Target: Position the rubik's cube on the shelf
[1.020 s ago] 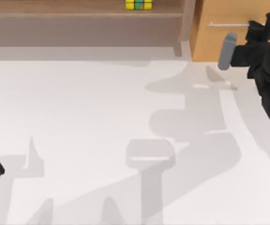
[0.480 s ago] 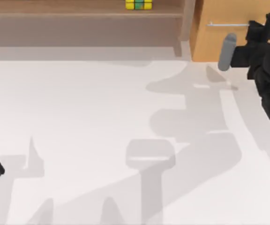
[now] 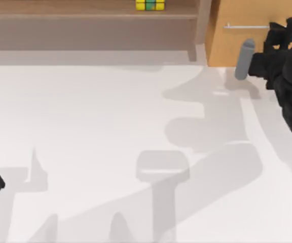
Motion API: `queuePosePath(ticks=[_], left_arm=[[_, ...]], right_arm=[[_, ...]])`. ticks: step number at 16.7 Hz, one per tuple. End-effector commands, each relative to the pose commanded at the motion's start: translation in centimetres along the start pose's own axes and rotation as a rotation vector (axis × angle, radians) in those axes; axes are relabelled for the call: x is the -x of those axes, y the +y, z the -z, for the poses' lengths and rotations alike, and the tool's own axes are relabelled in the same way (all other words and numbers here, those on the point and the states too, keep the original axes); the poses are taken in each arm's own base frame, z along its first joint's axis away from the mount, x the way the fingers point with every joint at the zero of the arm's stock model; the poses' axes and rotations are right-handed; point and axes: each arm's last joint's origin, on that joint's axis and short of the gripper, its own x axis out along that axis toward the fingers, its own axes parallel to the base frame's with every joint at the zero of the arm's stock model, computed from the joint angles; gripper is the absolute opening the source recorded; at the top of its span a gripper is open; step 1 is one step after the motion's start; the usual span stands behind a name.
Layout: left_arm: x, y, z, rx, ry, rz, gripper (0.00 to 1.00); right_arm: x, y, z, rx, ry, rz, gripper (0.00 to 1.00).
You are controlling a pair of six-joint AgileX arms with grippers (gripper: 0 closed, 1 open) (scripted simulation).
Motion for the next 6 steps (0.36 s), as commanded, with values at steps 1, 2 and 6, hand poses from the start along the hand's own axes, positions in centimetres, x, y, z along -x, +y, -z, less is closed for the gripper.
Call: queuePosePath(ticks=[1, 2, 6], left_arm=[[0.00, 0.00, 0.00, 0.000, 0.000, 0.000, 1.00], [0.00, 0.00, 0.00, 0.000, 0.000, 0.000, 1.00], [0.00, 0.00, 0.00, 0.000, 0.000, 0.000, 1.00]], right_arm=[[0.00, 0.00, 0.00, 0.000, 0.000, 0.000, 1.00], [0.00, 0.00, 0.00, 0.000, 0.000, 0.000, 1.00], [0.00, 0.00, 0.00, 0.000, 0.000, 0.000, 1.00]])
